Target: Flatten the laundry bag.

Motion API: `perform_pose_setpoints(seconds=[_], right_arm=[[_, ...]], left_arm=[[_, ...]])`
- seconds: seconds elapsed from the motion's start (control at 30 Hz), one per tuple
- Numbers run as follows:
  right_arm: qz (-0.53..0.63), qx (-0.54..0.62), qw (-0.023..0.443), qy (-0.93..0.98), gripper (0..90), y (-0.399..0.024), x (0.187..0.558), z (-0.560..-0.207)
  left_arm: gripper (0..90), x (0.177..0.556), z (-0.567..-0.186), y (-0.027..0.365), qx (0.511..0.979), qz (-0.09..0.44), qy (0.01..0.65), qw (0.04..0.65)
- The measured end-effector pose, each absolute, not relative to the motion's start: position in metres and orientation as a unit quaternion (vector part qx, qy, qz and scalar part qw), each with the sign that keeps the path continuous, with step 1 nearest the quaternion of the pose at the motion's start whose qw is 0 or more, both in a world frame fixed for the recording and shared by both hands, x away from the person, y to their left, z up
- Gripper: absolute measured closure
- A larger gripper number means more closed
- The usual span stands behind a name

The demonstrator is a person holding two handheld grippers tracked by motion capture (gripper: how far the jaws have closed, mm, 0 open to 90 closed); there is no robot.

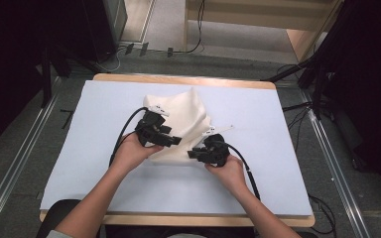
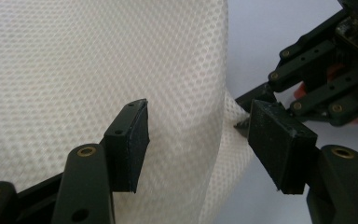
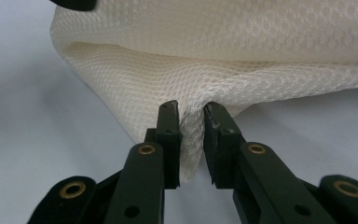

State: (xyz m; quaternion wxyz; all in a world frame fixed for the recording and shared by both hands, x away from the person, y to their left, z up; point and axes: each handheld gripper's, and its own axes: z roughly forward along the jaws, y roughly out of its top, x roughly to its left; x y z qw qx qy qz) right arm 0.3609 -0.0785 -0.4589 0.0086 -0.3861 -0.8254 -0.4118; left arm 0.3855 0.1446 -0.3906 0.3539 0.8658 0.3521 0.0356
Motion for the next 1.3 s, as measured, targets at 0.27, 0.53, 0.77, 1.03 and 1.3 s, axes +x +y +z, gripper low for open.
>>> perform_pose_setpoints(seconds=[0.27, 0.53, 0.77, 1.03, 1.3], right_arm=[[-0.415, -0.392, 0.008, -0.821, 79.0, -0.080, 0.357, -0.462], [-0.413, -0.390, 0.002, -0.823, 80.2, -0.084, 0.357, -0.461], [-0.408, -0.389, -0.012, -0.826, 81.0, -0.087, 0.361, -0.459], [-0.405, -0.400, -0.015, -0.822, 81.4, -0.095, 0.372, -0.461], [-0.397, -0.408, -0.035, -0.821, 82.4, -0.103, 0.383, -0.459]], left_arm=[[71.7, 0.397, -0.404, 0.140, 0.860, 0.027, 0.363, 0.359], [87.0, 0.397, -0.397, 0.159, 0.850, 0.040, 0.375, 0.368], [87.4, 0.393, -0.387, 0.190, 0.826, 0.048, 0.403, 0.390], [87.4, 0.386, -0.383, 0.224, 0.794, 0.052, 0.439, 0.417], [87.7, 0.377, -0.383, 0.242, 0.772, 0.046, 0.461, 0.436]])
